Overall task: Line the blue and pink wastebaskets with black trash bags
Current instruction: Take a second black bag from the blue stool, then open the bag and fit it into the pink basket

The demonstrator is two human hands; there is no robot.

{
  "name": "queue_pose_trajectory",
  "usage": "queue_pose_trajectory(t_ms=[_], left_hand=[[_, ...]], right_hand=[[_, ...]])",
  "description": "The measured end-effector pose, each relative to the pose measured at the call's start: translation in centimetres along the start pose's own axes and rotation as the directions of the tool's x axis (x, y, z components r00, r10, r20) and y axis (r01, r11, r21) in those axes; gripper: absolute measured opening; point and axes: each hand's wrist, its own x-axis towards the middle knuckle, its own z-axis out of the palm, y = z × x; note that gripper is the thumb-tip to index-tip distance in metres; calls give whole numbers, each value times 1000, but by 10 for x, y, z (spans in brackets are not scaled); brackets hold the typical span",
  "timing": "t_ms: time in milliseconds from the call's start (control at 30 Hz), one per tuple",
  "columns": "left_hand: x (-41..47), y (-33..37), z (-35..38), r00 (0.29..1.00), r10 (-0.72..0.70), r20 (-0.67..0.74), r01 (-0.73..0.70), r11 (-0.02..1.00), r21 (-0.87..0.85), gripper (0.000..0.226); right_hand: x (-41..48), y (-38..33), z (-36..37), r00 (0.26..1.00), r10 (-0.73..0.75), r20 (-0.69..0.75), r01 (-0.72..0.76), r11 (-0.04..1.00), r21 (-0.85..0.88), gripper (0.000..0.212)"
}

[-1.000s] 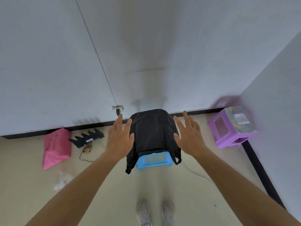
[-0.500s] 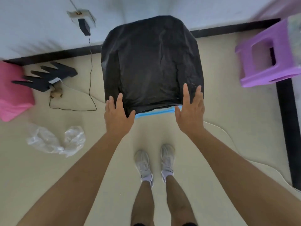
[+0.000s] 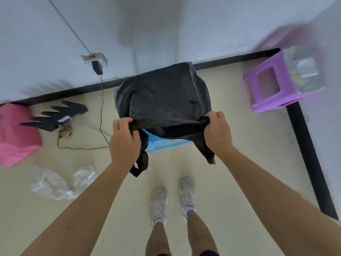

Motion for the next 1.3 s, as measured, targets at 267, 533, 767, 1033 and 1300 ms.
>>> queue_pose_trajectory(t_ms=[267, 533, 767, 1033, 1300], left_hand=[[-7, 105, -88, 913, 375, 161, -396, 910, 126, 26], [-82, 284, -101, 589, 648, 483, -753, 656, 39, 24], [-251, 436, -82, 231, 795, 560, -909, 382, -167, 28], [-582, 505, -68, -259, 916, 306, -881, -94, -464, 23], [-943, 482, -83, -630, 758, 171, -656, -401, -640, 15]], right_hand=[[-76, 3, -150, 940, 155, -304, -167, 986, -14, 20], [-242, 77, -288, 790, 326, -519, -428, 900, -85, 30], [-459, 161, -331, 568, 593, -570, -684, 726, 73, 35], [-794, 235, -305, 93, 741, -665, -872, 383, 305, 31], [-1130, 255, -251, -253, 734, -630, -917, 26, 399, 33]])
